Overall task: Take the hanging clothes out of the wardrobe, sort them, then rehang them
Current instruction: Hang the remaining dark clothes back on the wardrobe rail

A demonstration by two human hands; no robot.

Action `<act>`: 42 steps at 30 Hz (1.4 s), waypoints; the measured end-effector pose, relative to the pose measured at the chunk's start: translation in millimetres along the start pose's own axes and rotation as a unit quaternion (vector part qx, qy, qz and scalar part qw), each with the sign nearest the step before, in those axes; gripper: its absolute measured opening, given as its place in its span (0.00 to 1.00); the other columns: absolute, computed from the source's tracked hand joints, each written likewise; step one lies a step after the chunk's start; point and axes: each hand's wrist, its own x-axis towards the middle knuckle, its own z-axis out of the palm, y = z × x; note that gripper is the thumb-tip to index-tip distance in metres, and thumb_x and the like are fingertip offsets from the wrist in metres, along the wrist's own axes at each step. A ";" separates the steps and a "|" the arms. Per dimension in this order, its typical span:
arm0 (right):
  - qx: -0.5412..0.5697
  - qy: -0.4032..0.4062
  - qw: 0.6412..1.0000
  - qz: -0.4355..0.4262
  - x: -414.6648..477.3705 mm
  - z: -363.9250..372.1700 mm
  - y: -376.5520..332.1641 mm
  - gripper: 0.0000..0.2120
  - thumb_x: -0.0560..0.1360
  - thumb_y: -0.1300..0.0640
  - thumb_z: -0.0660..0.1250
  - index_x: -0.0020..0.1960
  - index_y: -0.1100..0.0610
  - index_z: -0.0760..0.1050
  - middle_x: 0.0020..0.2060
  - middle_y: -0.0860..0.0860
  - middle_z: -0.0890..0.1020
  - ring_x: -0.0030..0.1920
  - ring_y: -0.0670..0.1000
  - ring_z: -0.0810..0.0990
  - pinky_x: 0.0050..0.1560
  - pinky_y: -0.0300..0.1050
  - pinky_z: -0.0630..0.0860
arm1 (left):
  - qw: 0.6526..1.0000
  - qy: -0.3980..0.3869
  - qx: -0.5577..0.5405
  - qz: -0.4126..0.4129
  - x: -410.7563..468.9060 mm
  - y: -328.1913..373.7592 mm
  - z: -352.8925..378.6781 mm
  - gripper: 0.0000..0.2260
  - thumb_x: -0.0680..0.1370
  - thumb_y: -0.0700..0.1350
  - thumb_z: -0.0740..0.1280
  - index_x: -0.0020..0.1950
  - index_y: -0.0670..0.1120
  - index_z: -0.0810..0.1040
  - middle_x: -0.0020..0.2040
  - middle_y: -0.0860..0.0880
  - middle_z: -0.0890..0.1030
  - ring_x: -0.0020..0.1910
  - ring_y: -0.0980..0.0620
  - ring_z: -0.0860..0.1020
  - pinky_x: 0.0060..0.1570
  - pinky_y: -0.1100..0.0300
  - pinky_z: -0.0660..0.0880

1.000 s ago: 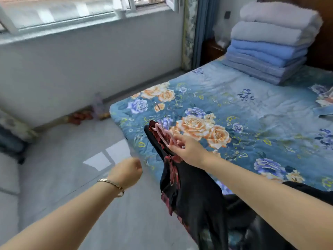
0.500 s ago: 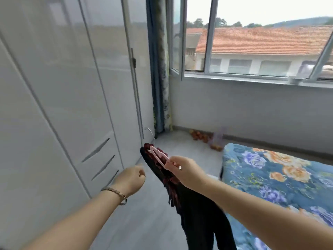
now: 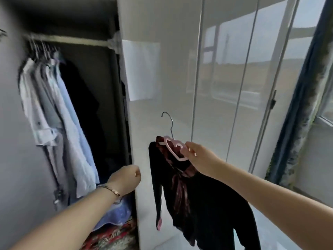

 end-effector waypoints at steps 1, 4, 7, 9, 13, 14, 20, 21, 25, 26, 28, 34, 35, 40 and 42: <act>0.002 -0.002 1.000 -0.009 18.2 5.2 -15.4 0.11 0.81 0.50 0.55 0.42 0.54 0.68 0.30 0.47 0.70 0.35 0.52 0.70 0.36 0.44 0.64 | 1.000 0.017 0.008 -0.005 2.3 -16.7 -16.0 0.10 0.77 0.43 0.57 0.37 0.52 0.72 0.43 0.51 0.79 0.47 0.49 0.78 0.49 0.58 0.75; 0.006 -0.003 1.000 -0.030 72.0 19.6 -63.7 0.15 0.81 0.50 0.55 0.35 0.49 0.65 0.29 0.48 0.69 0.30 0.48 0.68 0.33 0.43 0.63 | 0.998 0.048 0.035 -0.032 13.2 -64.1 -65.9 0.12 0.78 0.42 0.56 0.37 0.52 0.70 0.40 0.52 0.77 0.40 0.50 0.75 0.41 0.59 0.72; 0.011 0.005 0.999 -0.041 122.6 32.8 -106.7 0.15 0.81 0.50 0.54 0.37 0.50 0.67 0.29 0.48 0.69 0.29 0.48 0.66 0.31 0.42 0.61 | 0.993 0.083 0.046 -0.066 33.5 -103.8 -110.9 0.10 0.78 0.41 0.55 0.41 0.50 0.73 0.39 0.51 0.78 0.36 0.51 0.73 0.35 0.61 0.68; 0.019 0.015 0.999 -0.042 153.9 41.4 -130.1 0.15 0.81 0.50 0.53 0.44 0.57 0.72 0.30 0.48 0.69 0.28 0.47 0.66 0.30 0.41 0.61 | 0.989 0.110 0.043 -0.087 48.1 -124.0 -134.7 0.12 0.78 0.40 0.54 0.36 0.49 0.69 0.35 0.51 0.74 0.33 0.52 0.70 0.32 0.62 0.65; 0.041 0.024 0.998 -0.038 211.9 59.1 -166.2 0.17 0.82 0.50 0.52 0.51 0.61 0.74 0.32 0.50 0.71 0.28 0.47 0.66 0.29 0.40 0.62 | 0.985 0.142 0.039 -0.092 82.7 -151.2 -169.9 0.12 0.77 0.39 0.55 0.35 0.50 0.67 0.34 0.51 0.73 0.34 0.50 0.72 0.35 0.60 0.68; 0.044 0.027 0.998 -0.037 226.5 63.7 -173.3 0.16 0.82 0.51 0.52 0.49 0.61 0.73 0.31 0.50 0.69 0.28 0.48 0.65 0.28 0.40 0.61 | 0.985 0.144 0.039 -0.085 91.0 -155.3 -177.4 0.11 0.78 0.39 0.55 0.38 0.49 0.70 0.37 0.49 0.76 0.37 0.49 0.75 0.37 0.58 0.70; 0.060 0.058 0.995 -0.060 318.9 86.3 -211.0 0.13 0.81 0.52 0.54 0.43 0.58 0.69 0.31 0.48 0.69 0.32 0.48 0.68 0.30 0.37 0.62 | 0.972 0.224 0.050 -0.050 143.0 -166.6 -221.7 0.08 0.79 0.41 0.56 0.52 0.47 0.74 0.43 0.50 0.77 0.40 0.50 0.74 0.34 0.60 0.66; 0.069 0.058 0.994 -0.060 336.3 89.7 -217.2 0.14 0.81 0.53 0.55 0.40 0.58 0.68 0.30 0.49 0.69 0.31 0.49 0.68 0.29 0.39 0.62 | 0.967 0.245 0.055 -0.046 153.5 -170.0 -232.0 0.08 0.79 0.41 0.56 0.53 0.47 0.74 0.44 0.50 0.77 0.40 0.50 0.74 0.35 0.60 0.66; 0.084 0.072 0.990 -0.084 408.4 100.5 -246.4 0.15 0.80 0.53 0.56 0.36 0.57 0.67 0.30 0.49 0.71 0.32 0.50 0.70 0.29 0.41 0.62 | 0.948 0.303 0.081 -0.048 196.8 -185.7 -281.4 0.10 0.79 0.41 0.57 0.55 0.47 0.75 0.45 0.50 0.79 0.41 0.50 0.75 0.33 0.60 0.66; 0.091 0.077 0.988 -0.096 433.4 100.6 -257.4 0.14 0.80 0.53 0.56 0.39 0.58 0.69 0.32 0.50 0.72 0.35 0.52 0.72 0.30 0.42 0.63 | 0.942 0.321 0.086 -0.053 210.3 -190.2 -297.3 0.10 0.78 0.41 0.57 0.56 0.47 0.75 0.45 0.50 0.79 0.41 0.50 0.75 0.32 0.60 0.65; 0.093 0.090 0.986 -0.105 457.7 95.0 -276.6 0.13 0.81 0.53 0.55 0.46 0.60 0.73 0.37 0.53 0.77 0.39 0.54 0.74 0.34 0.43 0.66 | 0.932 0.343 0.101 -0.057 219.4 -193.9 -319.1 0.11 0.78 0.41 0.57 0.56 0.48 0.76 0.47 0.50 0.79 0.43 0.50 0.75 0.32 0.61 0.65; 0.117 0.162 0.967 -0.159 568.8 64.2 -351.3 0.15 0.81 0.57 0.54 0.60 0.63 0.72 0.55 0.60 0.79 0.57 0.60 0.77 0.52 0.48 0.72 | 0.895 0.413 0.147 -0.077 257.4 -209.8 -387.0 0.08 0.78 0.44 0.57 0.52 0.50 0.76 0.47 0.52 0.79 0.44 0.50 0.76 0.41 0.59 0.68; 0.117 0.166 0.965 -0.167 587.5 63.9 -360.5 0.14 0.80 0.58 0.55 0.62 0.63 0.71 0.55 0.60 0.79 0.58 0.60 0.77 0.55 0.48 0.73 | 0.892 0.419 0.152 -0.078 261.8 -212.9 -394.6 0.08 0.79 0.44 0.58 0.52 0.50 0.76 0.45 0.52 0.79 0.42 0.50 0.75 0.37 0.60 0.67; 0.098 0.123 0.970 -0.186 637.5 105.5 -382.1 0.15 0.79 0.60 0.57 0.65 0.58 0.69 0.59 0.59 0.77 0.61 0.60 0.76 0.60 0.48 0.73 | 0.879 0.432 0.180 -0.093 278.7 -228.0 -412.7 0.08 0.79 0.44 0.57 0.51 0.49 0.76 0.43 0.52 0.80 0.39 0.52 0.75 0.33 0.61 0.67; 0.075 0.091 0.971 -0.208 641.1 130.7 -383.7 0.14 0.80 0.59 0.57 0.65 0.59 0.70 0.60 0.60 0.77 0.62 0.60 0.75 0.60 0.48 0.72 | 0.878 0.429 0.184 -0.105 284.2 -233.3 -412.9 0.08 0.78 0.43 0.58 0.52 0.49 0.76 0.45 0.53 0.80 0.40 0.52 0.74 0.35 0.60 0.66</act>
